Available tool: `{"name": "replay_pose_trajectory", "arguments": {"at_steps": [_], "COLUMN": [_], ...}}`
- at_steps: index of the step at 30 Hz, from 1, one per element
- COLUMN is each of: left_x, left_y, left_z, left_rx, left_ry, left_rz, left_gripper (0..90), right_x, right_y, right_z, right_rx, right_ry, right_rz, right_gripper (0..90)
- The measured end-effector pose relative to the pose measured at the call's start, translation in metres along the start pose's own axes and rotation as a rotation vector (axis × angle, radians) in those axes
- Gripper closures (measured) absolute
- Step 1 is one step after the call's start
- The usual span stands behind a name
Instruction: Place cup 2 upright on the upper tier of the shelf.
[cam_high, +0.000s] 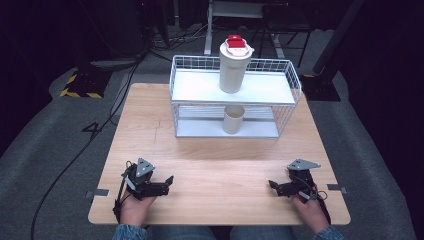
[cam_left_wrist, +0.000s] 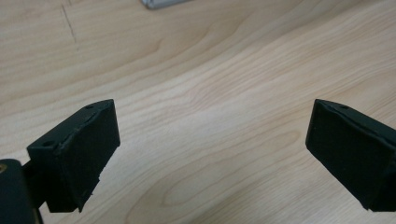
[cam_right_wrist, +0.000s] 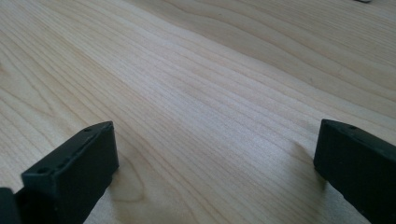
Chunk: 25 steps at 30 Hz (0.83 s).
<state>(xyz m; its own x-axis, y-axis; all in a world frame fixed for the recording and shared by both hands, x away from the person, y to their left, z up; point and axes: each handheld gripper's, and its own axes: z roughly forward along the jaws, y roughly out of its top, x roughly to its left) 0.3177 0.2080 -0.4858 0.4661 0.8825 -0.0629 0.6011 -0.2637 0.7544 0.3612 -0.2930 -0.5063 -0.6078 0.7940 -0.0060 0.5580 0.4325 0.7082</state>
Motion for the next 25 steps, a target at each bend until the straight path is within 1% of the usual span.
{"name": "replay_pose_trajectory", "arguments": {"at_steps": [2,3,4,5,6,7,9,11,14,17,22,23,25], "left_x": [0.002,0.004,0.004,0.005,0.006,0.006,0.007,0.007,0.009,0.013,0.018,0.020,0.022], "left_y": [-0.002,-0.003,-0.004,-0.005,-0.006,-0.006,-0.008,-0.009,-0.010,-0.009,-0.008,-0.007,-0.007], "left_z": [0.002,0.004,0.006,0.007,0.008,0.010,0.012,0.014,0.018,0.019,0.020,0.020,0.020], "left_rx": [0.014,0.026,0.039,0.040,0.051,0.062,0.082,0.094,0.116,0.114,0.115,0.118,0.116], "left_ry": [0.006,0.007,0.012,0.011,0.008,0.008,0.001,0.013,0.036,0.032,0.011,0.002,0.001], "left_rz": [-0.004,0.004,0.003,0.002,0.006,-0.002,-0.005,-0.002,0.023,0.024,0.030,0.041,0.039], "left_gripper": [3.7,3.8,3.9,3.9,3.9,3.9,3.9,3.9,3.9,4.4,4.0,4.0,4.0], "right_x": [0.000,0.000,0.000,0.000,0.000,0.000,0.000,0.000,0.000,0.000,0.000,0.000,0.000], "right_y": [0.000,0.000,0.000,0.000,0.000,0.000,0.000,0.000,0.000,0.000,0.000,0.000,0.000], "right_z": [0.000,0.000,0.000,0.000,0.000,0.000,0.000,0.000,0.000,0.000,0.000,0.000,0.000], "right_rx": [-0.001,-0.001,-0.001,-0.001,-0.001,-0.001,-0.001,-0.001,-0.001,-0.001,-0.001,0.000,0.000], "right_ry": [0.000,0.000,0.000,0.000,0.000,0.000,0.000,0.000,0.000,0.000,0.000,0.000,-0.001], "right_rz": [0.002,0.002,0.002,0.002,0.002,0.002,0.002,0.002,0.002,0.002,0.002,0.002,0.002], "right_gripper": [0.0,0.0,0.0,0.0,0.0,0.0,0.0,0.0,0.0,0.0,0.0,0.0,0.0]}}
